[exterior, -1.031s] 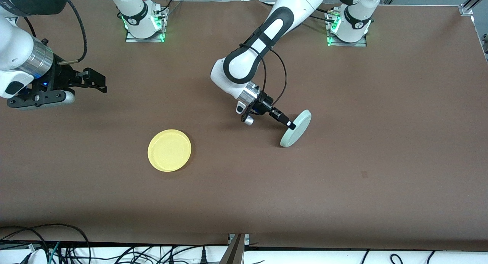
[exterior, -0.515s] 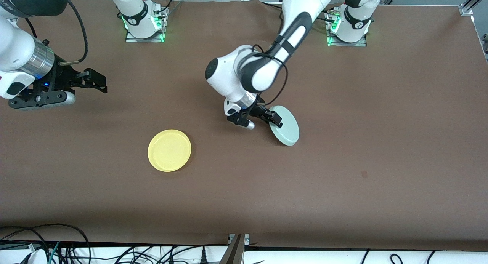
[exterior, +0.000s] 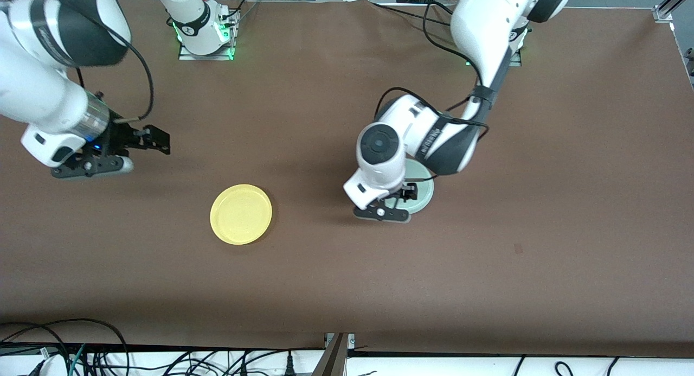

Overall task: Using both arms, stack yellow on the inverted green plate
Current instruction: 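Set the inverted green plate down mid-table while the right gripper reaches the yellow plate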

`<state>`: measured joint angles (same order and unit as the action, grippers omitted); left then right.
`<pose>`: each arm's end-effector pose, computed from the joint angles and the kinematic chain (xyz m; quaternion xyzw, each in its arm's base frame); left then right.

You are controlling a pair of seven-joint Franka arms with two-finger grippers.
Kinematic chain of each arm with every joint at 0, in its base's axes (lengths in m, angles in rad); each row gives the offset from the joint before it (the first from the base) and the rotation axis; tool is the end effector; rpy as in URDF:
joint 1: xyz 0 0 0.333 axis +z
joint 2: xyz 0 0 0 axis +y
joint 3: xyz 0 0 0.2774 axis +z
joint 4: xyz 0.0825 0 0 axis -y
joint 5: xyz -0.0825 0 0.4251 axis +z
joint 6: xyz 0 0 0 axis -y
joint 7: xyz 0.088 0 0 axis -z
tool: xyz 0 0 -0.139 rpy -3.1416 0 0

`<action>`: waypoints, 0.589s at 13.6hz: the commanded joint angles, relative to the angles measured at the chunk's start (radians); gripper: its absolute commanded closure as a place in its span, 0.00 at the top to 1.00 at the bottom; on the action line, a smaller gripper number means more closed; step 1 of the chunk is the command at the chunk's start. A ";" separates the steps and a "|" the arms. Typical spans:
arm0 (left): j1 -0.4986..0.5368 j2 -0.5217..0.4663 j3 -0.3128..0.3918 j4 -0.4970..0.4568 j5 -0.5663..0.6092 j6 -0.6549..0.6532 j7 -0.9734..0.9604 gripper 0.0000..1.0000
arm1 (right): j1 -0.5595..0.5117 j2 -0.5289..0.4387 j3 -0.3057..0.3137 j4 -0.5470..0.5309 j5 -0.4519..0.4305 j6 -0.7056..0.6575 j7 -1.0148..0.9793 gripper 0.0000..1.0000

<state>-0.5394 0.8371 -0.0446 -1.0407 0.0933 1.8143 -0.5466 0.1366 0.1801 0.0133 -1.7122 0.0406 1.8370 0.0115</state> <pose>0.6536 -0.4084 0.2639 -0.9988 0.0245 0.0115 0.0406 0.6326 0.0998 0.3915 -0.9974 -0.0632 0.0292 0.0183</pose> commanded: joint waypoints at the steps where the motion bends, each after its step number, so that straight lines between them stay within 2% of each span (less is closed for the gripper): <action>1: 0.102 -0.093 -0.012 -0.013 -0.029 -0.013 -0.001 1.00 | 0.014 0.128 0.000 0.000 0.022 0.123 0.004 1.00; 3: 0.185 -0.147 -0.012 -0.024 -0.027 -0.070 0.064 1.00 | 0.029 0.238 0.000 0.000 0.030 0.259 0.019 1.00; 5: 0.277 -0.199 -0.014 -0.027 -0.030 -0.162 0.247 1.00 | 0.031 0.333 0.000 -0.001 0.028 0.381 0.031 1.00; 8: 0.387 -0.274 -0.014 -0.035 -0.069 -0.286 0.428 1.00 | 0.024 0.427 0.000 0.000 0.028 0.494 0.027 1.00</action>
<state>-0.2048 0.6284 -0.0445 -1.0352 0.0683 1.5843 -0.2156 0.1664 0.5709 0.0129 -1.7327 0.0515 2.2971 0.0349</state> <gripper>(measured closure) 0.000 0.000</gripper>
